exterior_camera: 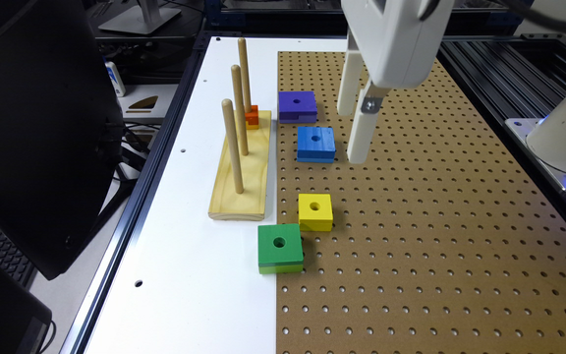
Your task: Pick up yellow block.
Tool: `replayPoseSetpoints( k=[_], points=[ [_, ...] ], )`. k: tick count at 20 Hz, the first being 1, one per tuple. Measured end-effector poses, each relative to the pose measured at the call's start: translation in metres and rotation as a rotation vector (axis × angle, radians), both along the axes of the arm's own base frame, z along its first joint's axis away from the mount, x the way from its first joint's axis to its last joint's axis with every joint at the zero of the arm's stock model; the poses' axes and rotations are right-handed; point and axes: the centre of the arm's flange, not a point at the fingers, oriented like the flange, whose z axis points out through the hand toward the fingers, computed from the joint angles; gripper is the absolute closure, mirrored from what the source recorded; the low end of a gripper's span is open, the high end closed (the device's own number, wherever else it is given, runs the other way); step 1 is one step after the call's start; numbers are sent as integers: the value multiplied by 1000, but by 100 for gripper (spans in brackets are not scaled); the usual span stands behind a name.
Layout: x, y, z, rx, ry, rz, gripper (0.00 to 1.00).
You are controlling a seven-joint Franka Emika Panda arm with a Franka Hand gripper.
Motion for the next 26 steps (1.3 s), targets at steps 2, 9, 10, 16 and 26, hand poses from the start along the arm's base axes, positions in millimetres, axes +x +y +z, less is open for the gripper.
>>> replayPoseSetpoints(
  k=[2, 9, 10, 16, 26],
  points=[
    [2, 0, -7, 3, 1, 0, 0],
    [3, 0, -26, 7, 15, 2, 0],
    [4, 0, -32, 8, 15, 2, 0],
    [7, -1, -49, 14, 16, 2, 0],
    [10, -4, -98, 27, 25, 5, 0]
  ],
)
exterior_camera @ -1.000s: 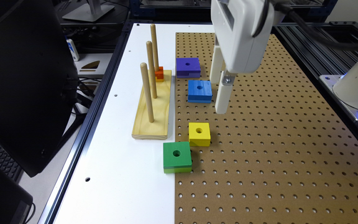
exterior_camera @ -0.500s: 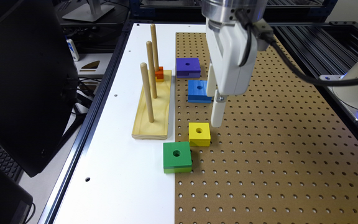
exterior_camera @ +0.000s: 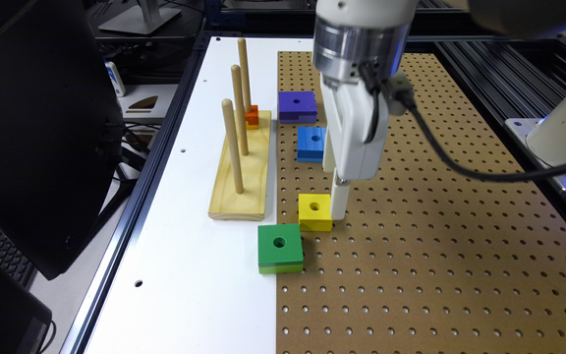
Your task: Pick up yellow block.
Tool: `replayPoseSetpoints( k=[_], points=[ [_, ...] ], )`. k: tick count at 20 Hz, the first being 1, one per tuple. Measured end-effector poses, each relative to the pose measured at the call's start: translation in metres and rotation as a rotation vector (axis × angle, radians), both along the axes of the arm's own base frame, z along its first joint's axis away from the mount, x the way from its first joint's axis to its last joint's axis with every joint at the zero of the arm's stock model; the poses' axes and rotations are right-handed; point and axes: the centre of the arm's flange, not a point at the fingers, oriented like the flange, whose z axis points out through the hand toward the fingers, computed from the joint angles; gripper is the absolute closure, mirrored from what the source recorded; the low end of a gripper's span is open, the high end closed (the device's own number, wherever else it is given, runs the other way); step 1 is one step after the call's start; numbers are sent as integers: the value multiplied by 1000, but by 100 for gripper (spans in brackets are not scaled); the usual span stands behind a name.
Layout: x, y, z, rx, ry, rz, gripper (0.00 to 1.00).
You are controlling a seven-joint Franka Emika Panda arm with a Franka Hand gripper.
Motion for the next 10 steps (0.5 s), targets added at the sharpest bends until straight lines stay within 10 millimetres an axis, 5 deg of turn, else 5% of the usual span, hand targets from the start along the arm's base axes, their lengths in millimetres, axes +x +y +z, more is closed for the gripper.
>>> replayPoseSetpoints(
  k=[10],
  points=[
    [7, 2, 6, 5, -17, -1, 0]
  ],
)
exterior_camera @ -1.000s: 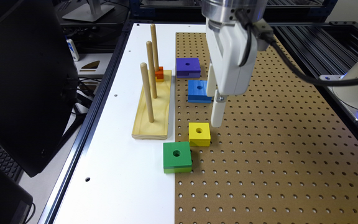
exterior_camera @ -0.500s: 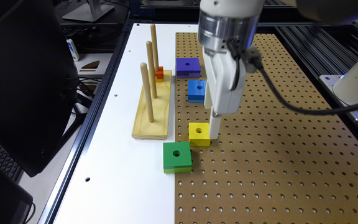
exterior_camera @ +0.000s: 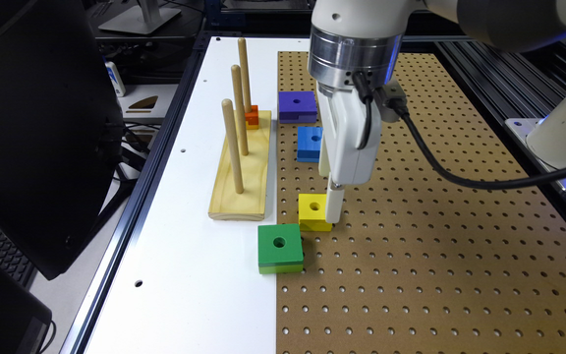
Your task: Pick up yellow block.
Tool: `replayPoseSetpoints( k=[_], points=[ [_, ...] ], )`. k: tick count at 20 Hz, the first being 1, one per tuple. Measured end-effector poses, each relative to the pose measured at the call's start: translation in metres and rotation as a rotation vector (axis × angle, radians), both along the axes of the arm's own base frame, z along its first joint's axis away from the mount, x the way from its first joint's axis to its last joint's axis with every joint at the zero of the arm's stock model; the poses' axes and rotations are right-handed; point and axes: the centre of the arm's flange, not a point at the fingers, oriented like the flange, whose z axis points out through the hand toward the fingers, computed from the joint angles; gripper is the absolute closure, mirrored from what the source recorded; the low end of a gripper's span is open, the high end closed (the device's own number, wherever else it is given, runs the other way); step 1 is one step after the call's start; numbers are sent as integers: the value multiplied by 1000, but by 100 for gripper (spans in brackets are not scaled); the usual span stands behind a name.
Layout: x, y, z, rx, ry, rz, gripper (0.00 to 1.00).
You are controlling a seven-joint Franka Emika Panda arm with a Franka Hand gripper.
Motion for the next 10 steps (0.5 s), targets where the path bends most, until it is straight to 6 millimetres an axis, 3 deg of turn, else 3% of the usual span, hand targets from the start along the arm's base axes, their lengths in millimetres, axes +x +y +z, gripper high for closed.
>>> replayPoseSetpoints(
  k=[10],
  points=[
    [2, 0, -5, 2, 5, -1, 0]
  ],
)
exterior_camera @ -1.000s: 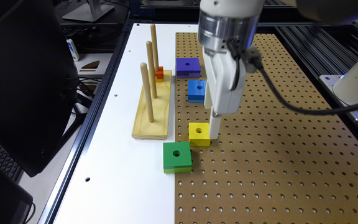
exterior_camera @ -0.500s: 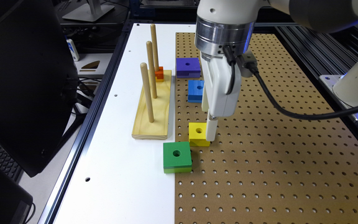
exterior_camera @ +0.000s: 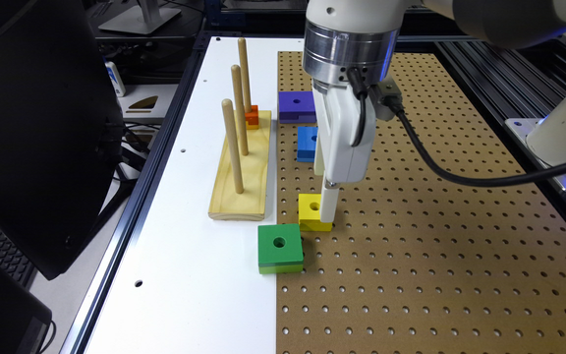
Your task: Pick up yellow block.
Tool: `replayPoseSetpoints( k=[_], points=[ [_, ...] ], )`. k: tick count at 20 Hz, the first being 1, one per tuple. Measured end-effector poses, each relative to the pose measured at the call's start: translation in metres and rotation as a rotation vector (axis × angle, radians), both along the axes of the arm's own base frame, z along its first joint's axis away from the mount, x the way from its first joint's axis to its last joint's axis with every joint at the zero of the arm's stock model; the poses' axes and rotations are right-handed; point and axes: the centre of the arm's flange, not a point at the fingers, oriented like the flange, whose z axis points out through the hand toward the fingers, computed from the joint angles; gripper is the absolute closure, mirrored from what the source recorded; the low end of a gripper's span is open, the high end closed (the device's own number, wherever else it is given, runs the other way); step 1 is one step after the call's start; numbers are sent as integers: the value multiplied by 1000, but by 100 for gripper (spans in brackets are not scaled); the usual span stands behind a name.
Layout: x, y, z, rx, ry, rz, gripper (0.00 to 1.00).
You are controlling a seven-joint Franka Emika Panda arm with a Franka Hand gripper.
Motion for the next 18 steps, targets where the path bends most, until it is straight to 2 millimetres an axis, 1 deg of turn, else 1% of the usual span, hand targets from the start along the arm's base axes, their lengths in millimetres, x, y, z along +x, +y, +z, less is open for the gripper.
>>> replayPoseSetpoints(
  k=[1, 4, 6, 8, 18],
  points=[
    [0, 0, -2, 0, 1, 0, 0],
    [0, -1, -21, 5, 0, 3, 0],
    [2, -1, -26, 8, -3, 3, 0],
    [5, -1, -26, 10, -6, 2, 0],
    [9, -1, -23, 12, -15, 1, 0]
  ],
)
